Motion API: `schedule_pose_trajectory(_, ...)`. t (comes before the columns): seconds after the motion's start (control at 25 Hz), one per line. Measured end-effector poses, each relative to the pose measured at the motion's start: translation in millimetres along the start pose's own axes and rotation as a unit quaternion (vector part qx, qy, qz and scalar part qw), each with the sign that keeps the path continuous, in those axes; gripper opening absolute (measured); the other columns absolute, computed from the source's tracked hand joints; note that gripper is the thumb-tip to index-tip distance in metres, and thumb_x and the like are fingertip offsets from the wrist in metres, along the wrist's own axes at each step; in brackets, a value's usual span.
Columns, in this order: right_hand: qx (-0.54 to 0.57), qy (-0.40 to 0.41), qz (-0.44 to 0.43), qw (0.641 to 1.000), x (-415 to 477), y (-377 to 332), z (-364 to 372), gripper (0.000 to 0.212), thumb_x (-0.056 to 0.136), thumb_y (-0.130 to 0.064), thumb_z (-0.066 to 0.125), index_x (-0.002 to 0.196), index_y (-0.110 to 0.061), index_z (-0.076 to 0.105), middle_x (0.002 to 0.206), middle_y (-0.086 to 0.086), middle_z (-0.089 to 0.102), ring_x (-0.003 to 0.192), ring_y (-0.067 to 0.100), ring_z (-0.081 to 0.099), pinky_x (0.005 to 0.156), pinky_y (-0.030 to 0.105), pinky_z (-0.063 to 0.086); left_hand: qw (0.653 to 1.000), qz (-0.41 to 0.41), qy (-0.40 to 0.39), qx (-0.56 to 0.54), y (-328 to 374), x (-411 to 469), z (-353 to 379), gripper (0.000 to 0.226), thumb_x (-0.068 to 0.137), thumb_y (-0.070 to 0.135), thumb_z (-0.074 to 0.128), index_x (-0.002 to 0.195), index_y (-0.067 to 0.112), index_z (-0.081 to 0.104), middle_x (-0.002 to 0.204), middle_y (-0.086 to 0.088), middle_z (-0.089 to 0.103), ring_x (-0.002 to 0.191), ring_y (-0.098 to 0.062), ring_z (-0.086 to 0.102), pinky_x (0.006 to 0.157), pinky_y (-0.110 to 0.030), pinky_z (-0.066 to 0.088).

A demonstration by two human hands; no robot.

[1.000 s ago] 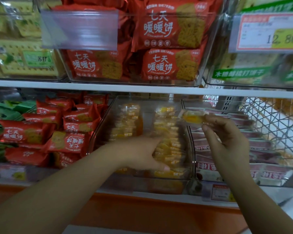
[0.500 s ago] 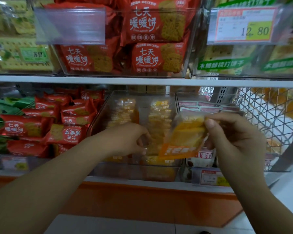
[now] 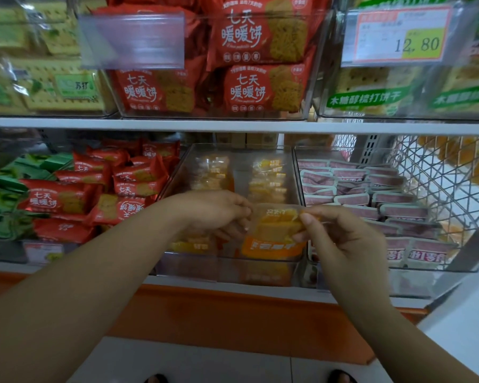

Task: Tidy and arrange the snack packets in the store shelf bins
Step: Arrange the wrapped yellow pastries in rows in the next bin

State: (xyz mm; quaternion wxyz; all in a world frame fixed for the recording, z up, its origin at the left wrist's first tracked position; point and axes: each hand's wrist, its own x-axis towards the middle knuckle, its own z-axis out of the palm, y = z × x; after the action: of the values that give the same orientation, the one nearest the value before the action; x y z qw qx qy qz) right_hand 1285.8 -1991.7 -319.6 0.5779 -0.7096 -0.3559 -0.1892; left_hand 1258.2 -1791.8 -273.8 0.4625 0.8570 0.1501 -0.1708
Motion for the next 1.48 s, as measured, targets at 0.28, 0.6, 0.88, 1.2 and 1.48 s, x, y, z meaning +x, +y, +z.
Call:
schedule_pose_trajectory(0.28, -0.018, -0.011, 0.012, 1.000, -3, 8, 1, 0.009, 0.086, -0.032, 0.061, 0.089, -0.025, 0.064, 0.067, -0.012, 0.067, 0.065, -0.009, 0.063, 0.054, 0.004, 0.043, 0.980, -0.068, -0.049, -0.179, -7, 7, 8, 0.056, 0.096, 0.048, 0.038, 0.141, 0.016, 0.035, 0.126, -0.018, 0.056, 0.110, -0.028, 0.058, 0.104, -0.041, 0.040)
schedule_pose_trajectory(0.6, -0.058, -0.062, 0.003, 0.996, -1, 8, -5, 0.011, 0.083, -0.025, 0.068, 0.082, -0.034, 0.062, 0.071, -0.014, 0.068, 0.068, -0.002, 0.066, 0.055, 0.022, 0.053, 0.977, -0.020, -0.055, -0.204, -19, 22, 29, 0.096, 0.063, 0.082, 0.047, 0.145, 0.036, 0.029, 0.147, -0.008, 0.039, 0.129, -0.026, 0.044, 0.111, -0.048, 0.030)
schedule_pose_trajectory(0.88, -0.153, -0.140, 0.014, 0.978, 7, 13, -9, 0.013, 0.076, -0.021, 0.075, 0.084, -0.027, 0.066, 0.072, -0.010, 0.066, 0.065, 0.001, 0.062, 0.057, 0.016, 0.050, 0.965, 0.022, -0.055, -0.255, -21, 16, 30, 0.090, 0.064, 0.077, 0.047, 0.143, 0.036, 0.030, 0.130, -0.007, 0.058, 0.112, -0.024, 0.061, 0.102, -0.043, 0.043)
schedule_pose_trajectory(1.2, -0.278, -0.198, -0.091, 0.935, 0, 26, 14, 0.027, 0.063, -0.011, 0.082, 0.078, -0.015, 0.061, 0.074, 0.001, 0.059, 0.060, 0.026, 0.060, 0.045, 0.039, 0.050, 0.967, 0.028, -0.093, -0.237, -20, 17, 30, 0.094, 0.060, 0.081, 0.057, 0.142, 0.047, 0.026, 0.150, -0.006, 0.034, 0.128, -0.023, 0.046, 0.109, -0.048, 0.034)
schedule_pose_trajectory(1.48, -0.395, -0.180, -0.133, 0.891, -10, 22, 14, 0.027, 0.057, -0.023, 0.082, 0.081, -0.022, 0.070, 0.079, -0.003, 0.067, 0.071, 0.027, 0.060, 0.064, 0.037, 0.046, 0.975, 0.030, -0.064, -0.212, -15, 12, 36, 0.090, 0.067, 0.074, 0.048, 0.145, 0.046, 0.011, 0.155, 0.001, 0.023, 0.138, -0.021, 0.029, 0.112, -0.044, 0.028)
